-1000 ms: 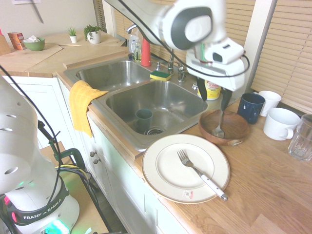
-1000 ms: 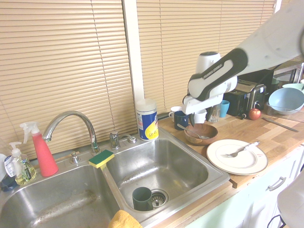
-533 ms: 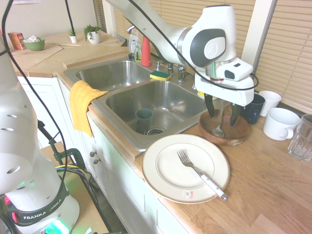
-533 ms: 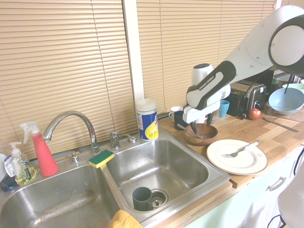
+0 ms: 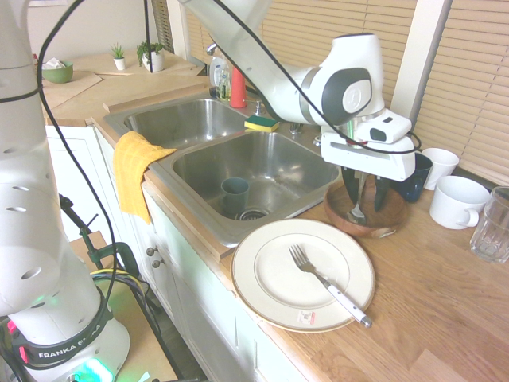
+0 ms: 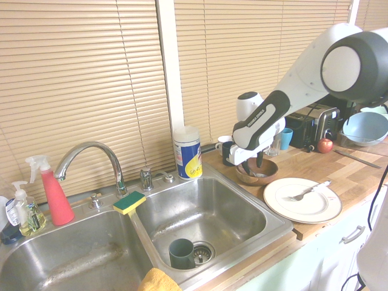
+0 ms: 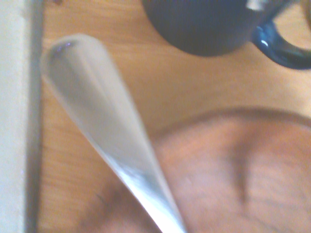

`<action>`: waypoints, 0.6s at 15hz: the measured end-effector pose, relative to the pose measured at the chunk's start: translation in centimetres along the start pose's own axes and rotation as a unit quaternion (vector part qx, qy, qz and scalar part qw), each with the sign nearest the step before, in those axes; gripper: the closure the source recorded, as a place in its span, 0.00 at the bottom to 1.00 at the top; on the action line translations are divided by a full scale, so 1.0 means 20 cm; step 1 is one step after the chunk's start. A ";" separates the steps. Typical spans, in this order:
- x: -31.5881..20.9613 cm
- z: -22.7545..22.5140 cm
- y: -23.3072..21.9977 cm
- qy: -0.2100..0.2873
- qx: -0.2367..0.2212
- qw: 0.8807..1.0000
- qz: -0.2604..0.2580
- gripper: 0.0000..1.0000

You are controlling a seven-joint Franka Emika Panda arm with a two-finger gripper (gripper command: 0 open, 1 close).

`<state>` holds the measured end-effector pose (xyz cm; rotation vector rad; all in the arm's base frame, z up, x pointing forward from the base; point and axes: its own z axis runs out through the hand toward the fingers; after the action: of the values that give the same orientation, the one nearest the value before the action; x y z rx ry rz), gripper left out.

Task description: Put the spoon into the sink

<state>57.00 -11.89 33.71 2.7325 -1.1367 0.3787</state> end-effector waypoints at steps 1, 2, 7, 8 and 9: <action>0.00 0.00 -0.01 0.003 0.003 1.000 -0.002 1.00; 0.00 0.00 -0.01 0.005 0.004 1.000 -0.002 1.00; 0.00 0.02 -0.01 0.006 0.003 1.000 -0.002 1.00; 0.01 0.02 -0.01 0.006 0.003 1.000 -0.001 1.00; 0.01 0.02 0.00 0.006 0.002 1.000 0.000 1.00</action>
<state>57.24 -12.12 33.32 2.7303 -1.1331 0.3976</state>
